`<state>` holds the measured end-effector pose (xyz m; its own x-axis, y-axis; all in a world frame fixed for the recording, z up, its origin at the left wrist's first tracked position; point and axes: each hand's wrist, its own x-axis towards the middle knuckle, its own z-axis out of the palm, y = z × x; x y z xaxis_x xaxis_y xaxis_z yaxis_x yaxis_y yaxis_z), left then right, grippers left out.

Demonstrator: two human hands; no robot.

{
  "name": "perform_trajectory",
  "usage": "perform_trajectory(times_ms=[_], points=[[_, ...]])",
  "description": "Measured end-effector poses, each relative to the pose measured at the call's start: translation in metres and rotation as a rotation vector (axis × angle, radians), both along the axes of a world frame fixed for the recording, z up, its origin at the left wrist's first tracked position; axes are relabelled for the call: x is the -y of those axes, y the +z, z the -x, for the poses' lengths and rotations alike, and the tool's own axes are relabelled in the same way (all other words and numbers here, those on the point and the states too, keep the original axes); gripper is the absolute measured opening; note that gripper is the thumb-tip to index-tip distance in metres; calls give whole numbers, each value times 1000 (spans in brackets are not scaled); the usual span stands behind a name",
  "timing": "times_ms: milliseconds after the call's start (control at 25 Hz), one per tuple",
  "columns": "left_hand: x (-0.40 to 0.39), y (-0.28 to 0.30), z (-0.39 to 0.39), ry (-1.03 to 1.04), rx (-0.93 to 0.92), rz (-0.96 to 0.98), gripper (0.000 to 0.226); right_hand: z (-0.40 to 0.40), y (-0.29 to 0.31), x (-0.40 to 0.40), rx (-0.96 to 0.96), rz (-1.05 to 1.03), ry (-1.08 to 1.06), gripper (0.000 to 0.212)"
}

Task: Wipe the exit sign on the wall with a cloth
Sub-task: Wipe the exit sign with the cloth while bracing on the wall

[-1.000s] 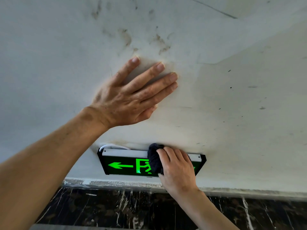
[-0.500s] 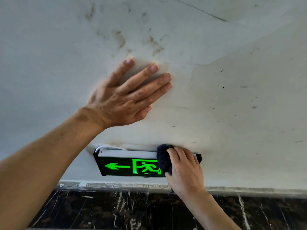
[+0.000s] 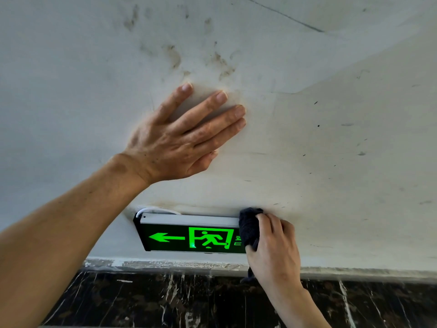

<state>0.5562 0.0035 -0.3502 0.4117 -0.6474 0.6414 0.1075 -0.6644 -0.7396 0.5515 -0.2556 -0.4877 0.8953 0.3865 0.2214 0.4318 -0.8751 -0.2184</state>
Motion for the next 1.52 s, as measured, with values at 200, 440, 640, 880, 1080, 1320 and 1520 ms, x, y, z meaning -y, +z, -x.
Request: perform_trajectory(times_ms=[200, 440, 640, 880, 1080, 1320, 1520], points=[[-1, -1, -1, -6, 5, 16, 65, 8, -1, 4, -103, -151, -123, 64], [-1, 0, -1, -11, 11, 12, 66, 18, 3, 19, -427, -348, -256, 27], [0, -1, 0, -4, 13, 7, 67, 42, -24, 47, -792, -629, -373, 39], [-1, -1, 0, -15, 19, 15, 68, 23, -39, 82, -677, -906, -583, 38], [0, -2, 0, -14, 15, 14, 68, 2, -24, 80, -494, -1079, -522, 59], [-1, -2, 0, -10, 2, 25, 67, -18, -20, 62, -386, -1025, -313, 71], [1, -2, -1, -7, 6, 19, 67, -23, -29, 57, -384, -1031, -281, 72]])
